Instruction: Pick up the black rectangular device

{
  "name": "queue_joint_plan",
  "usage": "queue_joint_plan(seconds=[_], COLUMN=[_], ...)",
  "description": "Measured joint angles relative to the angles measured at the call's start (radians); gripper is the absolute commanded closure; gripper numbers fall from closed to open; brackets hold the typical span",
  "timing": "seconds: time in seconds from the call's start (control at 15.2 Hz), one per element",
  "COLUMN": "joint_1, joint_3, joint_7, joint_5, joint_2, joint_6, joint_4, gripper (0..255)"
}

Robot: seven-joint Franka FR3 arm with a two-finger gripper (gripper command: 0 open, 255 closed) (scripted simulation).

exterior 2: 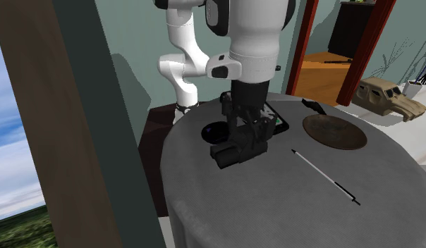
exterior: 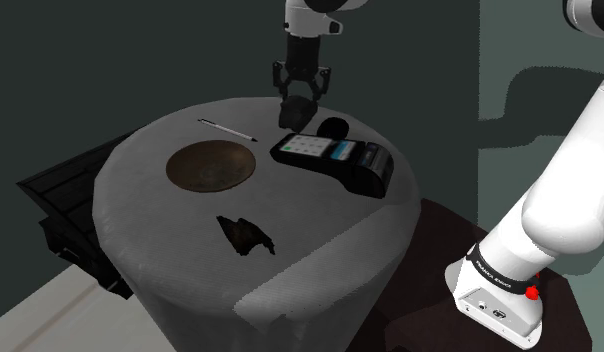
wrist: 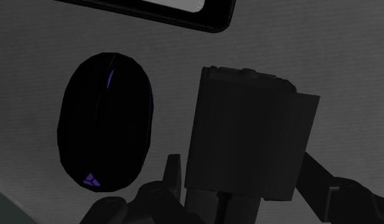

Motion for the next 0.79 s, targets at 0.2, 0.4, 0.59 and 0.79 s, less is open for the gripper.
queue_joint_plan(seconds=[0.2,0.4,0.59,0.79], joint_1=[0.0,0.001,0.003,0.005], joint_3=[0.0,0.001,0.002,0.003], joint_7=[0.0,0.0,0.002,0.004], joint_5=[0.001,0.001,-0.001,0.0], joint_2=[-0.001,-0.003,0.004,0.003], joint_6=[-0.04,-0.079,-0.122,-0.154], joint_4=[0.039,0.076,0.126,0.158], gripper=[255,255,255,255])
